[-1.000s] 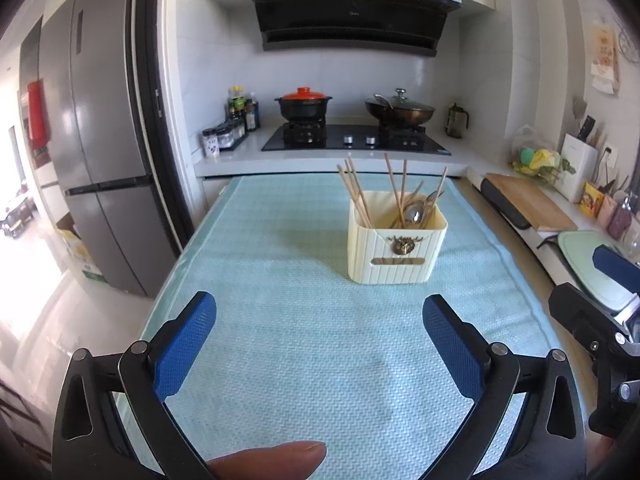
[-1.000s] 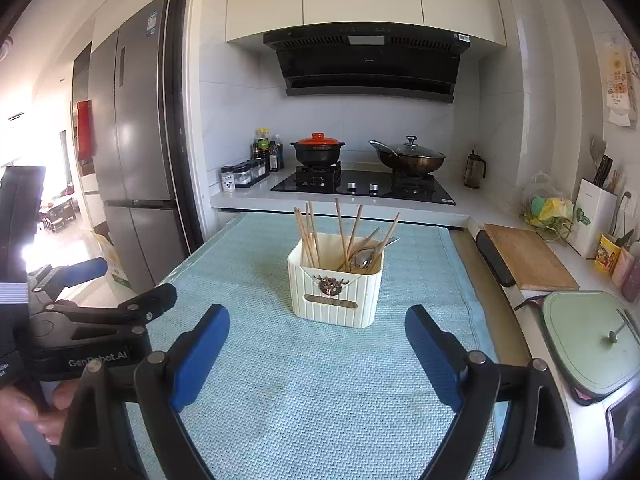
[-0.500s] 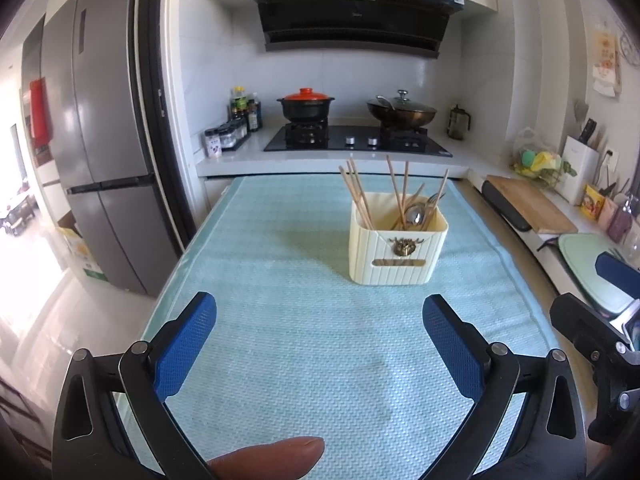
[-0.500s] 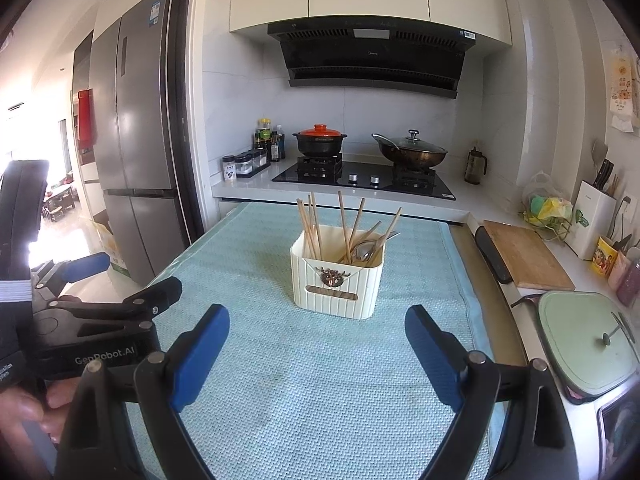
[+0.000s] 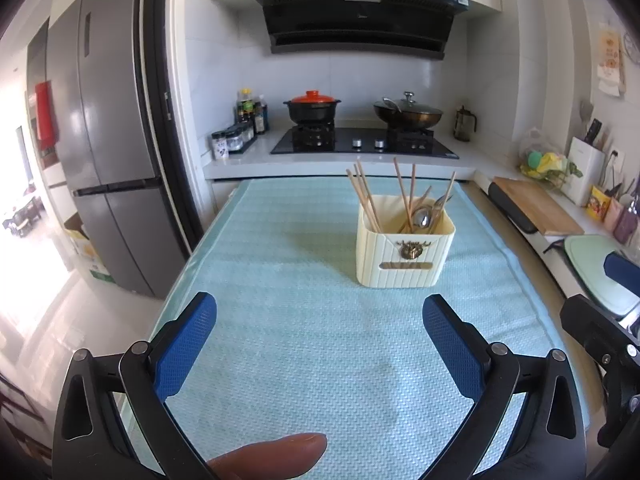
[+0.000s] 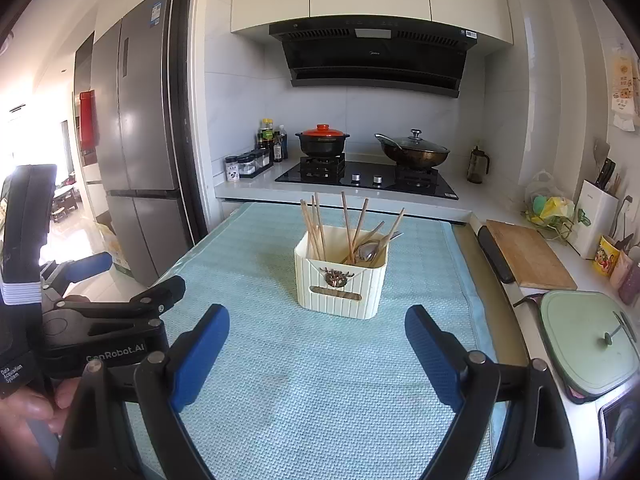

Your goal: Organize utensils

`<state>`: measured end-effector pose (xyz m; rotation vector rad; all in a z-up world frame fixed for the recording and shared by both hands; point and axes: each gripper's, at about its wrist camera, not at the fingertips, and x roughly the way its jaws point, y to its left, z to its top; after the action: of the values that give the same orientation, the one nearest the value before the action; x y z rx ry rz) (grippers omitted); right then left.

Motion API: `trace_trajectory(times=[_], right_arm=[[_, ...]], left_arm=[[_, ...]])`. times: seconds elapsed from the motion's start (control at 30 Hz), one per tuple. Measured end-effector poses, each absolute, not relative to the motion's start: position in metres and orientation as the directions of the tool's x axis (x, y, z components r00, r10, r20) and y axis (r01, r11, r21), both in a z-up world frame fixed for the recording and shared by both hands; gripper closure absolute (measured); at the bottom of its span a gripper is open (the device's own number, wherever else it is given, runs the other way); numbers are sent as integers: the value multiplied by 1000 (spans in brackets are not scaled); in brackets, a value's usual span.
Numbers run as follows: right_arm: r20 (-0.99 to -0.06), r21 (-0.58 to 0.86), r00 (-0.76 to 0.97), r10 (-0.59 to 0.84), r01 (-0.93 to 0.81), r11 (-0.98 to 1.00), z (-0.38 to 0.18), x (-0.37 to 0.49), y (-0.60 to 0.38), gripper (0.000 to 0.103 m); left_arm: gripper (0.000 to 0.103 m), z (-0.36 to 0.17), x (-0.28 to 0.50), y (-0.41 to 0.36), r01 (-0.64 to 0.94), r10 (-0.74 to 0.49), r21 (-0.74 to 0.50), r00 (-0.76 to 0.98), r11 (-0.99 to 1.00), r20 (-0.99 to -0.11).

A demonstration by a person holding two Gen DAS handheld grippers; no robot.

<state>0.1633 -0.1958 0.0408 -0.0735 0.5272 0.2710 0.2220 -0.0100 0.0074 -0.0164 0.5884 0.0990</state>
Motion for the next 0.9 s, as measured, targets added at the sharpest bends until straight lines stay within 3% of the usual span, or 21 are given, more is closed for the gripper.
trace_trajectory(times=[0.9], right_arm=[[-508,-8,828,238,-281,960,44,160,-193,12]], left_arm=[[0,5,221,-11,-100,86,6,824,995,-561]])
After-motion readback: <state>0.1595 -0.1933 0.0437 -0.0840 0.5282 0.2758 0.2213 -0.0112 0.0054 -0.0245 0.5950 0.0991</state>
